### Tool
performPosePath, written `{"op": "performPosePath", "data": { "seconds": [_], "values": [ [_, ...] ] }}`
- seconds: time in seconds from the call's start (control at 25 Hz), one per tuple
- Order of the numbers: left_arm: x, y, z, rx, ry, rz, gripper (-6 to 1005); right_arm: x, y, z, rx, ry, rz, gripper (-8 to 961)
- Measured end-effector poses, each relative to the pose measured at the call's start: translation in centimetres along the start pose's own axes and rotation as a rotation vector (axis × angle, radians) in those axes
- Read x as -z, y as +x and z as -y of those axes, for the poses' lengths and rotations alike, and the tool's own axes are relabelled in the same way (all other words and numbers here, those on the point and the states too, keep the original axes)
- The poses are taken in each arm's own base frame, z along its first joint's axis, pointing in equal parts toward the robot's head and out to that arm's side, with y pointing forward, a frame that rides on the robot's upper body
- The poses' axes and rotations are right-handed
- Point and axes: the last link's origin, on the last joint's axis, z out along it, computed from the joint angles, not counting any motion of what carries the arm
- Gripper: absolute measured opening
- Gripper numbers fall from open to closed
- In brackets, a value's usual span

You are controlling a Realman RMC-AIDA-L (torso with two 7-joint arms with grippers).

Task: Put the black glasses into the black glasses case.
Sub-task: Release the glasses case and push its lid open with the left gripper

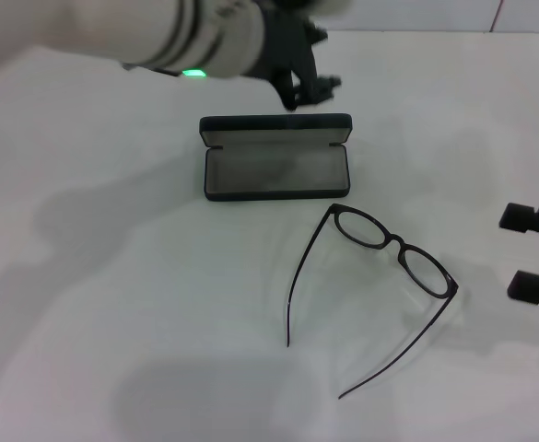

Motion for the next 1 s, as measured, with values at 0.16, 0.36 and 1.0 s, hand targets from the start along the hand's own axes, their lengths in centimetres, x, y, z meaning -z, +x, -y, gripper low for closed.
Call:
{"op": "performPosePath", "data": {
  "seconds": [0.16, 0.36, 1.0],
  "values": [
    [3.4, -0.1, 1.1, 0.211, -0.037, -0.229, 482, 0.3, -1.2, 0.6, -0.017, -0.004, -0.08, 842],
    [6.8, -3.8, 1.5, 0.428, -0.163, -0.536, 472, -0.6, -2.3, 2.2, -0.035, 0.086, -0.299, 842],
    [6.3, -15.0, -5.3, 0.644, -0.274, -0.746, 461, -7.1, -11.3, 6.9, -0.195, 0.216, -0.778, 840]
  ]
}}
